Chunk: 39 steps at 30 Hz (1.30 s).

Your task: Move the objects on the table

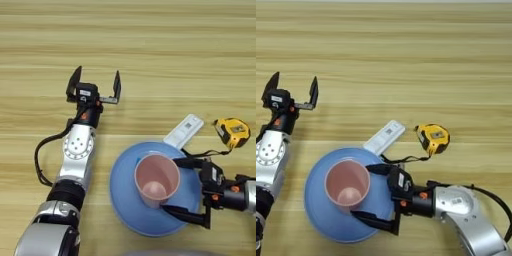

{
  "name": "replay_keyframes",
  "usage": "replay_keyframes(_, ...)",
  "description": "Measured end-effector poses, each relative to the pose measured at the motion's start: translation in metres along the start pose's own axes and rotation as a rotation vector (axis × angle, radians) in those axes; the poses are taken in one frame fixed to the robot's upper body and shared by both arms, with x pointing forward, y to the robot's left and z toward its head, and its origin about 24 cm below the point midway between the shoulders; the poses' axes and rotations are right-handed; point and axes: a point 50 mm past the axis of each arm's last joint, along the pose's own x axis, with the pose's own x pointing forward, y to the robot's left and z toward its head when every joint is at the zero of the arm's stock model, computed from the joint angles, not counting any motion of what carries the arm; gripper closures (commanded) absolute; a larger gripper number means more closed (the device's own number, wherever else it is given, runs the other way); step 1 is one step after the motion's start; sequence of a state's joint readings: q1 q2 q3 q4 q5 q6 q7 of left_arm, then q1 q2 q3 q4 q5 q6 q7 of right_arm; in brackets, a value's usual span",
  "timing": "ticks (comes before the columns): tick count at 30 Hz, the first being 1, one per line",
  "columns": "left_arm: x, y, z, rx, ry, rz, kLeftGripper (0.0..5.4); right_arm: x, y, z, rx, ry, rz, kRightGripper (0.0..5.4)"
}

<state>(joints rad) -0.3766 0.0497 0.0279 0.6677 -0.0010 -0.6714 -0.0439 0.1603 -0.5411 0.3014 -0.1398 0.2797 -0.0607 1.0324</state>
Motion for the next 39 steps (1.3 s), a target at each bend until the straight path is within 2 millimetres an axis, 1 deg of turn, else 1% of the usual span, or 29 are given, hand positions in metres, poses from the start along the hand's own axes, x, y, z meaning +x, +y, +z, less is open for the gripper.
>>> replay_keyframes(4,0.000,0.000,0.000,0.000,0.000,0.000,0.00,-0.008,0.000,-0.002,0.002,0.022,-0.015,0.05)
replay_keyframes(5,0.000,0.000,0.000,0.000,0.000,0.000,0.00,-0.014,-0.001,-0.002,-0.003,0.038,-0.025,0.05)
replay_keyframes(9,0.000,0.000,0.000,0.000,0.000,0.000,0.00,-0.024,-0.002,-0.002,0.006,0.038,-0.051,0.05)
replay_keyframes(11,0.000,0.000,0.000,0.001,0.000,0.000,0.00,-0.041,-0.011,0.003,-0.021,0.052,-0.107,0.05)
replay_keyframes(15,0.000,0.000,-0.001,0.001,0.003,0.000,0.00,-0.060,-0.022,0.008,-0.039,0.047,-0.199,0.05)
replay_keyframes(16,0.000,0.000,-0.001,0.001,0.003,0.000,0.00,-0.068,-0.028,0.010,-0.041,0.044,-0.249,0.05)
replay_keyframes(18,0.000,0.000,-0.001,0.001,0.005,0.000,0.00,-0.077,-0.036,0.013,-0.055,0.039,-0.312,0.05)
replay_keyframes(20,-0.001,0.000,-0.002,0.001,0.008,0.000,0.00,-0.087,-0.054,0.014,-0.069,0.039,-0.481,0.05)
replay_keyframes(21,-0.001,0.000,-0.002,0.000,0.009,0.000,0.00,-0.089,-0.057,0.014,-0.071,0.040,-0.513,0.05)
replay_keyframes(22,-0.001,0.000,-0.002,0.001,0.010,0.000,0.00,-0.091,-0.064,0.014,-0.066,0.038,-0.587,0.05)
replay_keyframes(23,-0.001,0.000,-0.002,0.001,0.011,0.000,0.00,-0.093,-0.071,0.012,-0.058,0.045,-0.661,0.05)
replay_keyframes(26,-0.001,0.000,-0.002,0.001,0.011,0.000,0.00,-0.092,-0.078,0.009,-0.038,0.045,-0.738,0.05)
replay_keyframes(28,-0.001,0.000,-0.002,0.000,0.012,-0.001,0.00,-0.090,-0.087,0.002,0.000,0.052,-0.856,0.05)
replay_keyframes(29,-0.001,0.000,-0.002,0.000,0.012,-0.001,0.00,-0.088,-0.089,0.001,0.010,0.051,-0.886,0.05)
replay_keyframes(32,-0.001,0.000,-0.002,0.000,0.012,-0.001,0.00,-0.087,-0.093,-0.004,0.048,0.059,-0.942,0.05)
replay_keyframes(36,-0.001,-0.001,-0.003,0.001,0.013,-0.002,0.00,-0.076,-0.096,-0.011,0.110,0.045,-0.998,0.05)
replay_keyframes(39,-0.001,-0.001,-0.003,0.001,0.015,-0.002,0.00,-0.074,-0.101,-0.016,0.142,0.060,-1.054,0.05)
